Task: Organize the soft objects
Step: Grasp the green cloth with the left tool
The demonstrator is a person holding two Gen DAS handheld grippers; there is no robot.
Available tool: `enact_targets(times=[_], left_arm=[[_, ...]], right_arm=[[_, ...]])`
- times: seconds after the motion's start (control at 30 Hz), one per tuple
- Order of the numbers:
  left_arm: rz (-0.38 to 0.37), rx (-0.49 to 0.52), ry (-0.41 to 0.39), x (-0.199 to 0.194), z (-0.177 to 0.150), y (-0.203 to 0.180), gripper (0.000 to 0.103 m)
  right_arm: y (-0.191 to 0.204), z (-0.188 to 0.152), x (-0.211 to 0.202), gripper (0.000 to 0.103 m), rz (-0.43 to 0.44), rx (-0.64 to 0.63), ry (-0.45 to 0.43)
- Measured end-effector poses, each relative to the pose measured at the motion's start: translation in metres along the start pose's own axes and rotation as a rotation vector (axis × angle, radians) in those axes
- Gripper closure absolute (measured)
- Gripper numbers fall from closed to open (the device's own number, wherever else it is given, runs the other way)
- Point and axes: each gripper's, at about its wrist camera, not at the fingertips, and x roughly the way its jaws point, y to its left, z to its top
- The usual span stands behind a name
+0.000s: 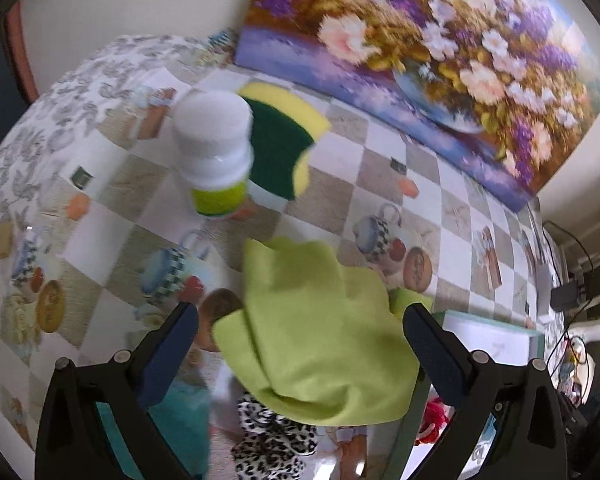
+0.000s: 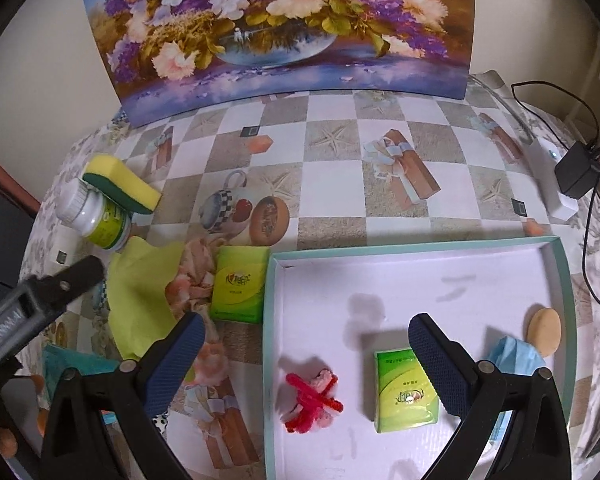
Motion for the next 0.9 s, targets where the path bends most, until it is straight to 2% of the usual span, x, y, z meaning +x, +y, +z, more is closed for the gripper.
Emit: enact_targets(times=[0.07, 0.13, 0.17, 0.2, 0.3, 0.4, 0.57, 0.9], left_arm=[[-0.022, 0.001, 0.027, 0.008, -0.001, -0.002, 0.023], [-0.034, 0.002, 0.041, 0.013, -0.002, -0.004, 0.028], [-0.037, 0.001, 0.041, 0.014, -0.002, -0.004, 0.034], [-0.044, -0.006, 0.041, 0.015, -0.002, -0.003, 0.046], [-0.060, -0.013, 0.048, 0.019, -0.003, -0.003, 0.070], [-0.080, -0.030, 0.045, 0.018, -0.003, 0.001, 0.086], [-0.097, -0.039, 0.018, 0.011, -0.001, 0.004, 0.097], [-0.110, -0.031, 0.021, 0.011, -0.002, 0.002, 0.101]], right_arm=[[0.000, 0.001, 0.002, 0.000, 0.000, 0.001, 0.001], [0.000, 0.002, 0.003, 0.000, -0.003, 0.000, 0.003], [0.000, 0.002, 0.005, 0.000, -0.003, -0.002, 0.004], [0.001, 0.002, 0.006, 0.000, -0.004, -0.003, 0.005], [0.002, 0.003, 0.008, 0.000, -0.008, -0.008, 0.007], [0.002, 0.003, 0.008, 0.000, -0.011, -0.009, 0.006], [0.002, 0.003, 0.008, 0.000, -0.013, -0.011, 0.007], [0.002, 0.003, 0.006, 0.000, -0.007, -0.012, 0.002]])
